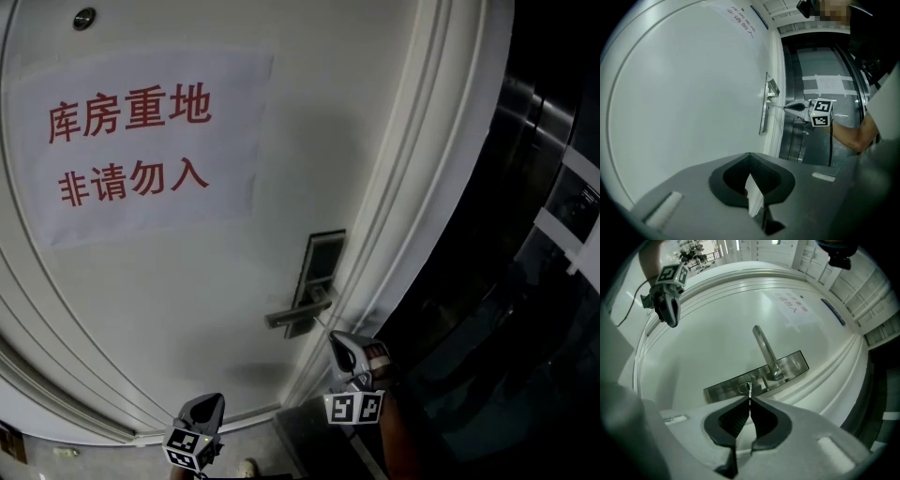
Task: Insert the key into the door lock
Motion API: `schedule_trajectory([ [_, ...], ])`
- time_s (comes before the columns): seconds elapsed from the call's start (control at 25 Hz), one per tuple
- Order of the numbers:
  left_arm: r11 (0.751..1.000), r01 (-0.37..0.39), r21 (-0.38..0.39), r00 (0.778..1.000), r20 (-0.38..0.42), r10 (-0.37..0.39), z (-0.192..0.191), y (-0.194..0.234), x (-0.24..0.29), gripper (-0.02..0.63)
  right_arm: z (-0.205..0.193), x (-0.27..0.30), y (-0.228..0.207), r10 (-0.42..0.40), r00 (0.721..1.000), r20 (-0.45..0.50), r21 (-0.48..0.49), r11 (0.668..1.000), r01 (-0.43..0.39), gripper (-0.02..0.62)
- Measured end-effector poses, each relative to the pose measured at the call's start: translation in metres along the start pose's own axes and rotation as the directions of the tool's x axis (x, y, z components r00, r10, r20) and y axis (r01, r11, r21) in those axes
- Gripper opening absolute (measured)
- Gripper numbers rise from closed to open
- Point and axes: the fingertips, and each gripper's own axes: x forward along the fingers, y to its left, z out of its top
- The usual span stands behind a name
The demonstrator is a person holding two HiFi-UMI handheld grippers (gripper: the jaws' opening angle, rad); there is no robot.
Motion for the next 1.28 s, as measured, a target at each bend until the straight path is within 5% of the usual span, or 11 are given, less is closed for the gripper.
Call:
schedule_trajectory([
  [0.28, 1.0, 0.008, -0.009, 1.0, -0.006, -0.008, -0.004, 0.002, 0.005, 0.002, -0.003, 0.008, 0.005, -0.013, 0.999, -0.03, -0.076, 0.997, 0.011, 0.011],
  [1.28, 1.0, 0.009, -0.029, 1.0, -0.029, -0.01, -0.014, 0.017, 0.008, 0.002, -0.005, 0.02, 0.01, -0.038, 0.998, -0.059, -0.093, 0.995, 0.032, 0.011],
])
